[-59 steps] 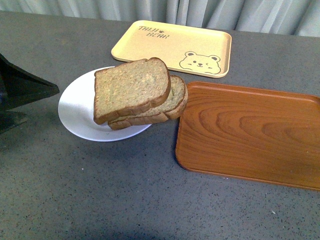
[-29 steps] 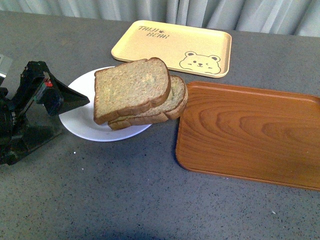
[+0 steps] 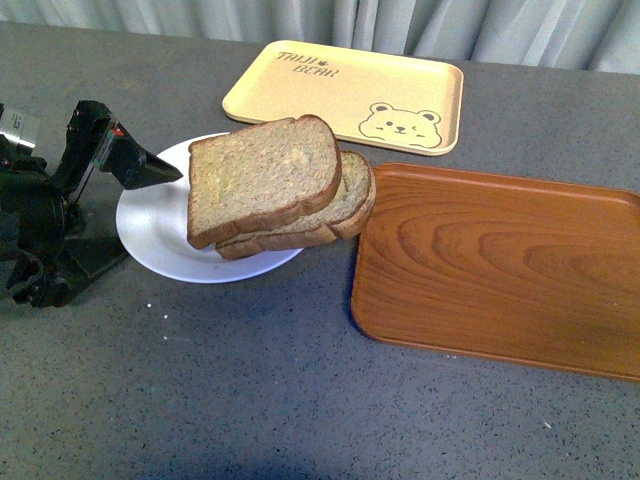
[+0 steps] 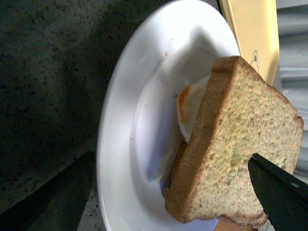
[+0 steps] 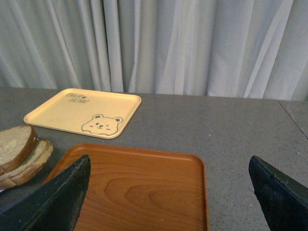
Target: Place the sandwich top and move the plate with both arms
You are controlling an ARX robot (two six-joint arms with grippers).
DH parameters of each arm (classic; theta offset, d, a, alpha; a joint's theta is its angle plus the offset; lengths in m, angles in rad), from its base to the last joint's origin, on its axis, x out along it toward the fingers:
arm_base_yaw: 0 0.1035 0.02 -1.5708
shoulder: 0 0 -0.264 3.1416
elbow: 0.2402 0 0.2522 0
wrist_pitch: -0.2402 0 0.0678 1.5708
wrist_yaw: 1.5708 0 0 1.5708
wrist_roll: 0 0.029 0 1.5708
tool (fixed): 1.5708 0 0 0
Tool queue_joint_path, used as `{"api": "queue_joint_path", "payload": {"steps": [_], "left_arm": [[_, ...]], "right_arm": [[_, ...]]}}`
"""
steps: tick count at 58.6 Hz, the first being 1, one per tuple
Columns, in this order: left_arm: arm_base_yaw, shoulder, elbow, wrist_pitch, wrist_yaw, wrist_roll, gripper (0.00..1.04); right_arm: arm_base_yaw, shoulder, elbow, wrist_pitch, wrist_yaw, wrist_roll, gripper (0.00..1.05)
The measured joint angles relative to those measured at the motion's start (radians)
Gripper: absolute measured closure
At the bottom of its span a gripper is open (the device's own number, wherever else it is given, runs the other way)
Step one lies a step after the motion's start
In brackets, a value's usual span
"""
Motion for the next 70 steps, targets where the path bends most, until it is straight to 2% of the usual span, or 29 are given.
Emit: {"api": "queue_joint_path", "payload": {"steps": [29,36,50,70], "left_arm": [[0.013,0.059,0.027,0.075,-0.022,-0.155,0.09],[0.007,0.064,0.016,0.092,-0.023,-0.176,0.14],[-0.001,0.074,-0.01,0.116,-0.022,-0.215,0.41],[-0.002,0.072,-0.034,0.132,-0.013,-0.23,0.95]], "right_arm": [[0.0,0.0,0.0,0.0,0.0,0.0,0.09],[0.0,0.0,0.0,0.0,0.0,0.0,0.09],[0.0,0.0,0.0,0.0,0.0,0.0,0.09],[0.0,0.0,0.0,0.0,0.0,0.0,0.09]]}}
